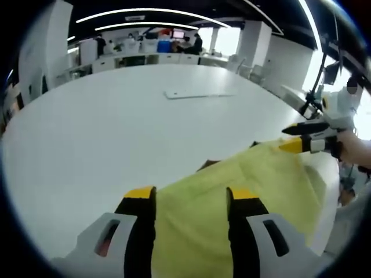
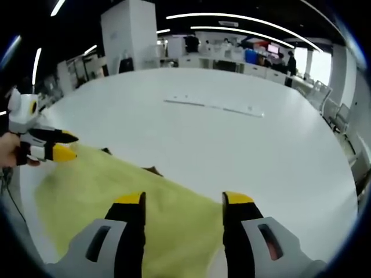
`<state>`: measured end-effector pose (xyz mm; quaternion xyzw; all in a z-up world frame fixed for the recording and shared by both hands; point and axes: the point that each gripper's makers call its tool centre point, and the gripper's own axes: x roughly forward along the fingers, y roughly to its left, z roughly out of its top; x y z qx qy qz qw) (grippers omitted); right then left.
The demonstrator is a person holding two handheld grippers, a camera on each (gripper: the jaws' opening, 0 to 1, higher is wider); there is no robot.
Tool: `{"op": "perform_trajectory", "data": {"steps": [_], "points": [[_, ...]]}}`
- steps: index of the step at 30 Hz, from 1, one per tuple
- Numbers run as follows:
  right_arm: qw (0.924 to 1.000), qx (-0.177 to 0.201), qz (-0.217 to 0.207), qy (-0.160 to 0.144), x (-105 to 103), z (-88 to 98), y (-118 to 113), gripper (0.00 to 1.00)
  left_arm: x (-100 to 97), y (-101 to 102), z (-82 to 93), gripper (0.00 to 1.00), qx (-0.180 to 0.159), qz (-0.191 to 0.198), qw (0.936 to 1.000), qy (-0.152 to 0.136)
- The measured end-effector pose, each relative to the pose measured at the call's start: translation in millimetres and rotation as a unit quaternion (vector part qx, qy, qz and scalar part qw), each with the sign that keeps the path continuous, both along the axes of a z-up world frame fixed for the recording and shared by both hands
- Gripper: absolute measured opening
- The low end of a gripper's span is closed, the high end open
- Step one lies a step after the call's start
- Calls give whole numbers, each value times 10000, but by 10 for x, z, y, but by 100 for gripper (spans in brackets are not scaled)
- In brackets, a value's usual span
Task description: Fold the garment on the visible template until the final outline fits inside the template.
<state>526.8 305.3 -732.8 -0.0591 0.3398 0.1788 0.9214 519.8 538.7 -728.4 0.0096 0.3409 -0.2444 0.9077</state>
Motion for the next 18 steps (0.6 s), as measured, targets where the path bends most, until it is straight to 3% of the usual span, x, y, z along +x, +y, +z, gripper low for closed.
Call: {"op": "perform_trajectory", "data": {"steps": [18], "points": [[9993, 190, 291, 154, -351, 85, 80, 66, -261, 16, 102, 55, -29, -134, 9999, 65]]}}
